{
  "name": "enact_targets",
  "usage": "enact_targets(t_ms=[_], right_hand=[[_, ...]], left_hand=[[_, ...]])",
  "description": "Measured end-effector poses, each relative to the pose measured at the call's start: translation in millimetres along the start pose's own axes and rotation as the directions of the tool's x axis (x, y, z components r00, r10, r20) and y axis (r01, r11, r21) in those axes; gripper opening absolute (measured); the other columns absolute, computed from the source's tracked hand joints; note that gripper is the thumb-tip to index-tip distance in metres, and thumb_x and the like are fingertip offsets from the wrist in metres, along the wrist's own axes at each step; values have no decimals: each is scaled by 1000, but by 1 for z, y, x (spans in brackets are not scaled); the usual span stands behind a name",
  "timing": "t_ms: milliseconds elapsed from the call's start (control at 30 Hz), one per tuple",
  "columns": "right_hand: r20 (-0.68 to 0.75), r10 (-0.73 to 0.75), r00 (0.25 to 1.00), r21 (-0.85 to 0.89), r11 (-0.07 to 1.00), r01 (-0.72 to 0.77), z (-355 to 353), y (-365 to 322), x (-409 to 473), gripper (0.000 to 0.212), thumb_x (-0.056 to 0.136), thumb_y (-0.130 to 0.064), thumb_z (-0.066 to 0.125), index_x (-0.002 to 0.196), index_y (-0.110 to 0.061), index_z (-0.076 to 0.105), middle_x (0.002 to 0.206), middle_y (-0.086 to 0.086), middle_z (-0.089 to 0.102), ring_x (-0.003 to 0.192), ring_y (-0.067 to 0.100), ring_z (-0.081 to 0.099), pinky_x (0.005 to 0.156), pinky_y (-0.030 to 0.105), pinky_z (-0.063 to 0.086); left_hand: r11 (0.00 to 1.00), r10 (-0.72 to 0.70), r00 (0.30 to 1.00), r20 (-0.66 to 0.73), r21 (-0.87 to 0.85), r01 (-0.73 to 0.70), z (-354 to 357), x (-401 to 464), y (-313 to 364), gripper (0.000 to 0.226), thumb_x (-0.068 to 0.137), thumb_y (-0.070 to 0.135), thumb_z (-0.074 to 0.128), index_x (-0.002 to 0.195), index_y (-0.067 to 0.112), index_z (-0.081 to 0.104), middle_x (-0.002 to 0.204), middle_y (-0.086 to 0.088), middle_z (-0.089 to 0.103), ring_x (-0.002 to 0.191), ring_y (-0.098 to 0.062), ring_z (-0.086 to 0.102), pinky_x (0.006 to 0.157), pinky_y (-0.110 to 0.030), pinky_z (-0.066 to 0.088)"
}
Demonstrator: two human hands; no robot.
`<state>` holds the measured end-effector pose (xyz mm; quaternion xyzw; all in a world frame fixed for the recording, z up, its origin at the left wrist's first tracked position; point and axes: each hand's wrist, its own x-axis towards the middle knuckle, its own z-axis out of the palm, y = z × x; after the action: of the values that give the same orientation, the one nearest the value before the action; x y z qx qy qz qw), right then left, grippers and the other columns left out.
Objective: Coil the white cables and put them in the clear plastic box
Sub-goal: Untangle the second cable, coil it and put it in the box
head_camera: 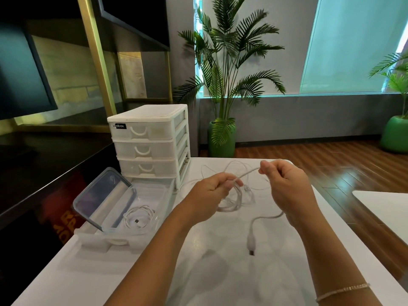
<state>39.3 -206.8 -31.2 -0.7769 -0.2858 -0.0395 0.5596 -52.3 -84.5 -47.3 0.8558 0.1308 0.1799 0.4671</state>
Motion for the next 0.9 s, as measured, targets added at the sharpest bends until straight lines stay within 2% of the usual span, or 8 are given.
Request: enact_targets(t_ms=[100, 167, 267, 367, 500, 567, 700, 900], right_hand=[[-1, 93, 996, 51, 994, -93, 4, 3, 1, 31, 96, -37, 36, 79, -18, 53, 84, 0, 58, 65, 9, 47, 60, 23, 39], [68, 235, 970, 138, 960, -243, 9, 1, 0, 35, 98, -39, 32, 89, -13, 54, 90, 6, 63, 58, 11, 46, 54, 22, 38], [135, 388, 912, 214, 887, -409, 10, -2, 0, 38, 98, -39, 31, 100, -9, 54, 88, 9, 60, 65, 16, 48, 63, 28, 45], [170, 424, 890, 263, 851, -455, 8, -4, 0, 33, 99, -36, 32, 99, -12, 54, 68, 9, 56, 50, 15, 44, 48, 23, 39], [134, 439, 889, 207, 864, -458, 9, 1, 2, 38, 99, -38, 29, 105, -12, 56, 90, 8, 64, 70, 17, 60, 59, 23, 47], [156, 466, 871, 210, 846, -490, 11, 4, 4, 45, 99, -40, 31, 110, -7, 59, 89, 11, 65, 72, 21, 63, 61, 28, 51], [185, 506, 842, 215, 815, -538, 10, 5, 6, 43, 98, -38, 35, 111, -7, 61, 82, 11, 66, 67, 24, 64, 59, 29, 53], [243, 510, 825, 281, 777, -563, 7, 2, 3, 37, 98, -34, 38, 103, -7, 63, 76, 9, 67, 59, 21, 63, 59, 28, 53]], left_hand=[[976, 16, 996, 86, -216, 3, -1, -4, 5, 28, 100, 26, 36, 91, 32, 61, 59, 21, 49, 62, -9, 42, 56, -10, 36], [958, 37, 992, 120, -287, -1, 2, -7, 8, 26, 99, 26, 36, 94, 29, 61, 53, 21, 46, 58, -8, 40, 54, -8, 36], [960, 51, 990, 135, -279, -12, 6, -10, 13, 22, 98, 21, 41, 93, 30, 60, 72, 13, 55, 67, -9, 47, 63, -11, 41], [987, 93, 992, 82, -142, -81, 16, -10, 14, 17, 93, 17, 50, 102, 31, 54, 93, 8, 58, 86, -12, 57, 77, -20, 50], [973, 230, 973, -39, 5, -230, 27, -11, 12, 49, 90, 19, 57, 121, 48, 33, 76, 14, 54, 64, -3, 55, 63, -11, 49], [958, 285, 957, -49, 43, -283, 29, -11, 10, 49, 91, 19, 55, 126, 46, 37, 71, 12, 56, 62, 0, 54, 62, -9, 48], [924, 366, 927, -85, 147, -352, 32, -7, 6, 37, 92, 24, 54, 128, 31, 52, 115, -5, 65, 92, -14, 61, 80, -7, 45], [903, 411, 892, -189, 215, -371, 32, -4, 5, 29, 91, 24, 57, 119, 16, 59, 114, -1, 65, 86, -1, 51, 74, 4, 37]])
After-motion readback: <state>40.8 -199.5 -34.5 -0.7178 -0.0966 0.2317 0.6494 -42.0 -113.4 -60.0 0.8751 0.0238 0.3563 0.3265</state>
